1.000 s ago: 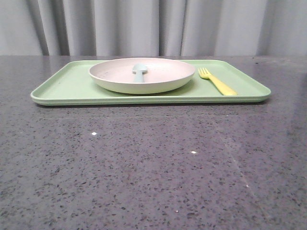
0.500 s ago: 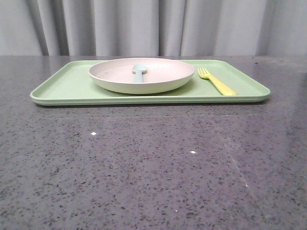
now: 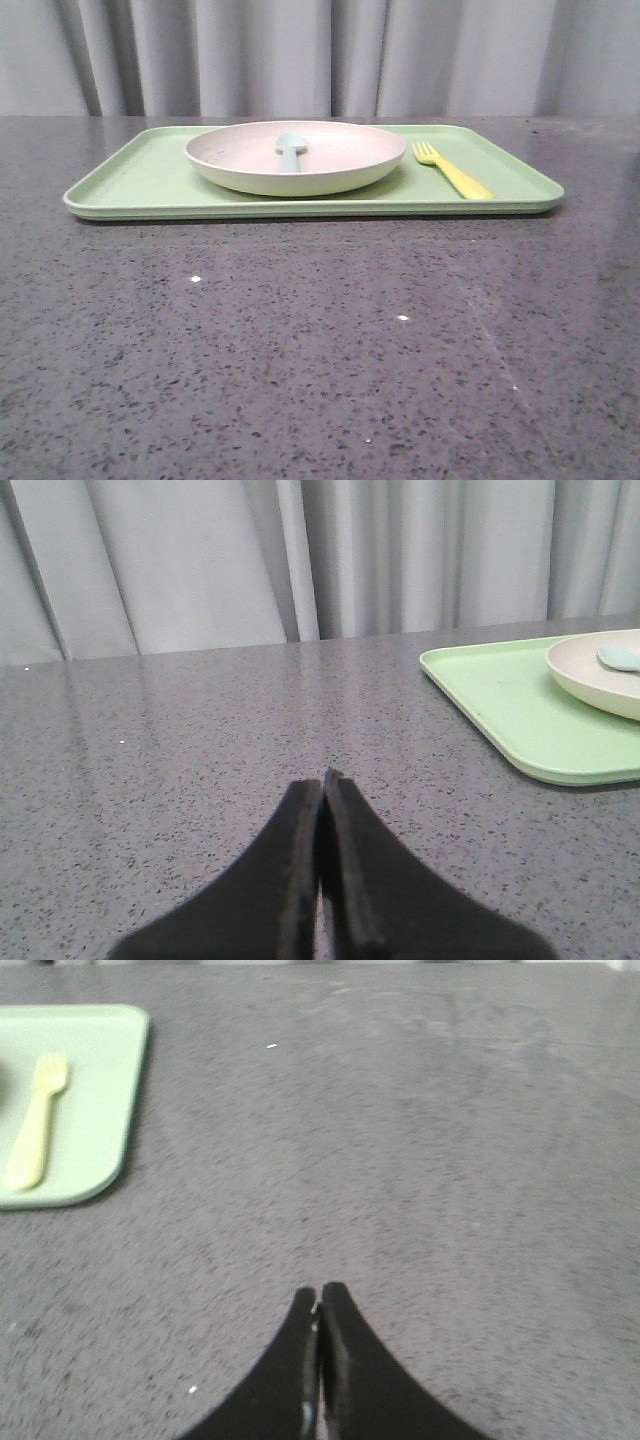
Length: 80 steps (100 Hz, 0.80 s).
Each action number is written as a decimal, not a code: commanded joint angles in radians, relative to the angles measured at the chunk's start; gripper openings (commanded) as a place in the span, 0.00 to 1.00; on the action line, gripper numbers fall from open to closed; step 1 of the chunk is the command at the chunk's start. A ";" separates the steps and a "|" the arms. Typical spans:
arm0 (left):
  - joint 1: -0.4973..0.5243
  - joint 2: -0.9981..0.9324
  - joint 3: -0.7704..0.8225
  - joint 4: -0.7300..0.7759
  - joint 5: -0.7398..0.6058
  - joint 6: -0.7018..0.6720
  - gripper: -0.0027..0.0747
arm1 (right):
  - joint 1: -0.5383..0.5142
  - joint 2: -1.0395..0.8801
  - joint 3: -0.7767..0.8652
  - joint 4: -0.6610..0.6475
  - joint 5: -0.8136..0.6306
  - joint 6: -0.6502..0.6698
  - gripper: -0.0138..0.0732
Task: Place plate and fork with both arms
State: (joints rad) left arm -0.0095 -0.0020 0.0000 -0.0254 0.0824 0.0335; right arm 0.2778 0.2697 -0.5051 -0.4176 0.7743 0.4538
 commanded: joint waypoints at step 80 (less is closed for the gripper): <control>-0.007 -0.032 0.011 -0.002 -0.082 -0.007 0.01 | -0.182 -0.304 0.461 0.381 -0.682 -0.467 0.02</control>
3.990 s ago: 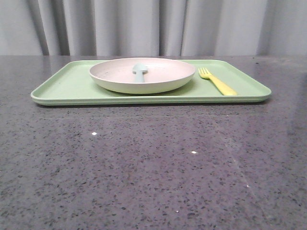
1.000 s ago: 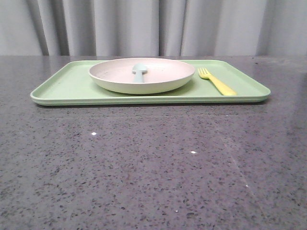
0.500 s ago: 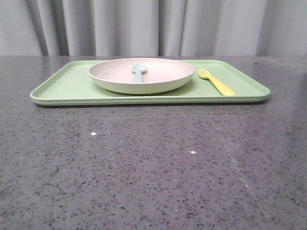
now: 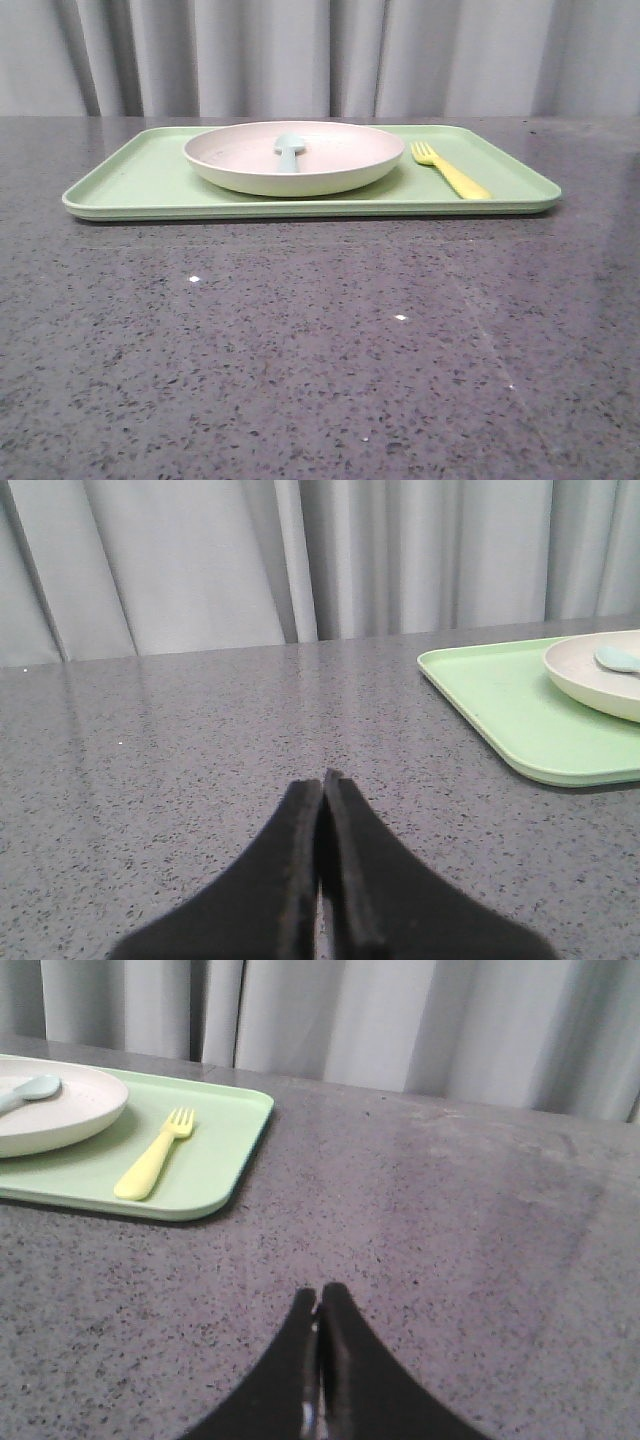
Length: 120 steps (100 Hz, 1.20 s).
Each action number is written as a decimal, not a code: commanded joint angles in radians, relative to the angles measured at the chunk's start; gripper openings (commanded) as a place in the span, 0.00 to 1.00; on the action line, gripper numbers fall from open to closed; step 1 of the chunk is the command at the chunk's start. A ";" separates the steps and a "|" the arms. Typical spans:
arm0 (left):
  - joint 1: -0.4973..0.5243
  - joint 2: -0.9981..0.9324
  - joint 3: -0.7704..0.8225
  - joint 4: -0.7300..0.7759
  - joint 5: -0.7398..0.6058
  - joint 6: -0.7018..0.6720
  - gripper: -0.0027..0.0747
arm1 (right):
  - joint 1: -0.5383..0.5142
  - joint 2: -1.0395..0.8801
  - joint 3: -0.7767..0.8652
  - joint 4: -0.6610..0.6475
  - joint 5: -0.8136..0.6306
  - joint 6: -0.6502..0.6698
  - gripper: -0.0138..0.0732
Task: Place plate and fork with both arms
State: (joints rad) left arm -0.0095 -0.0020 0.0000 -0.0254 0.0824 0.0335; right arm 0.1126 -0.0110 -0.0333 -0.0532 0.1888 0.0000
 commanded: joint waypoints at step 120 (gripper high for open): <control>-0.007 -0.032 0.011 -0.002 -0.082 -0.007 0.01 | -0.032 -0.023 0.055 0.027 -0.168 -0.013 0.02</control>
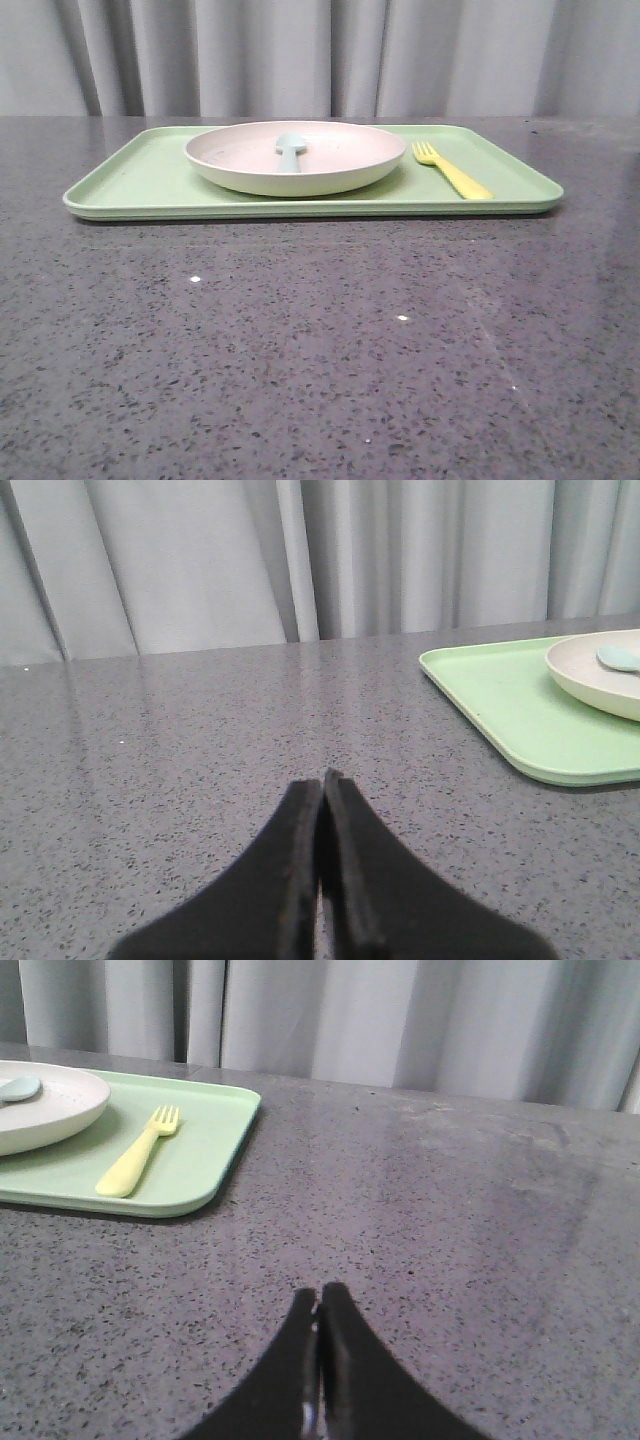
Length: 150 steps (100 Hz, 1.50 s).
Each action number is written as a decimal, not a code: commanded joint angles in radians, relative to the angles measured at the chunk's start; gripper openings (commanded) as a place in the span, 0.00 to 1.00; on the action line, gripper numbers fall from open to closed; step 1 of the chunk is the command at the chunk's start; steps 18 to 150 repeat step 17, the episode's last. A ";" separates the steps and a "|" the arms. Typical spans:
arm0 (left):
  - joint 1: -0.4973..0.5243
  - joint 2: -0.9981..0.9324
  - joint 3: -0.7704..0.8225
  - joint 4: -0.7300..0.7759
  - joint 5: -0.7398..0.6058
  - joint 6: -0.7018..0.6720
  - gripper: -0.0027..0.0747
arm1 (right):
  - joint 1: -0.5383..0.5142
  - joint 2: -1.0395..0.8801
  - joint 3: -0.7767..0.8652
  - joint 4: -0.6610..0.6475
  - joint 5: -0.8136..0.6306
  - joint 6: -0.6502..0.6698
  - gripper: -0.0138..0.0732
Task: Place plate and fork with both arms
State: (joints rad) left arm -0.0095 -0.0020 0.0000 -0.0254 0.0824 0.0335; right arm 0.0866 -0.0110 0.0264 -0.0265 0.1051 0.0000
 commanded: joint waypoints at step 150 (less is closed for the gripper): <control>-0.007 -0.032 0.011 -0.002 -0.082 -0.007 0.01 | -0.006 -0.023 -0.005 0.000 -0.084 -0.013 0.02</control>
